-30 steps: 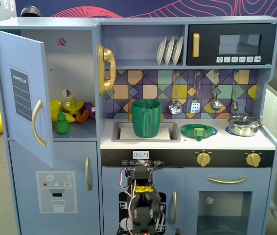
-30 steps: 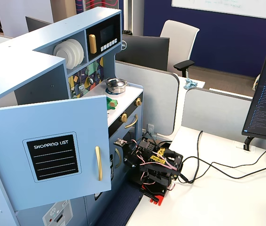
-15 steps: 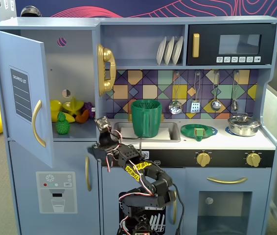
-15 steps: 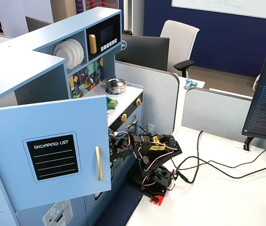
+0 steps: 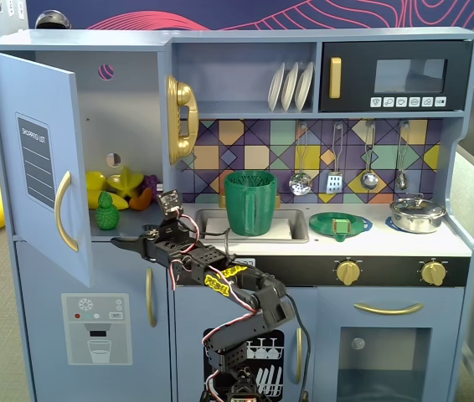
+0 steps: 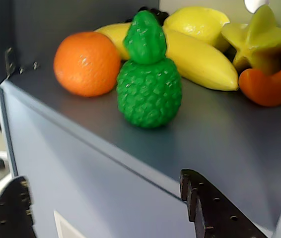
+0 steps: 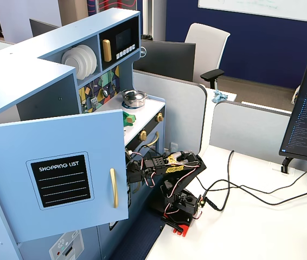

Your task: Pick up the green pineapple from the left cabinet and place it in the green recipient

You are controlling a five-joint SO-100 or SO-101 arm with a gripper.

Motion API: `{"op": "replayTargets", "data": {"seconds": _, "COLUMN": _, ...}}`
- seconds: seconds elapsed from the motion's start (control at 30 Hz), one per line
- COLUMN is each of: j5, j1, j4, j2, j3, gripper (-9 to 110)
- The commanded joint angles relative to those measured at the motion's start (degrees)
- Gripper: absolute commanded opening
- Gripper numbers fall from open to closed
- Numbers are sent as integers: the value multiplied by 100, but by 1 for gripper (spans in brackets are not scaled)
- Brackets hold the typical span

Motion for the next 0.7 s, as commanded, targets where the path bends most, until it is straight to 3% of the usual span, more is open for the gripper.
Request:
{"op": "replayTargets", "data": {"seconds": 0.0, "j5": 176, "j1": 158, "j4": -624, "j2": -352, "j3": -554, "gripper": 35}}
{"op": "replayTargets", "data": {"seconds": 0.67, "j5": -9, "j1": 158, "j4": -2145, "j2": -3111, "j3": -2197, "gripper": 34}}
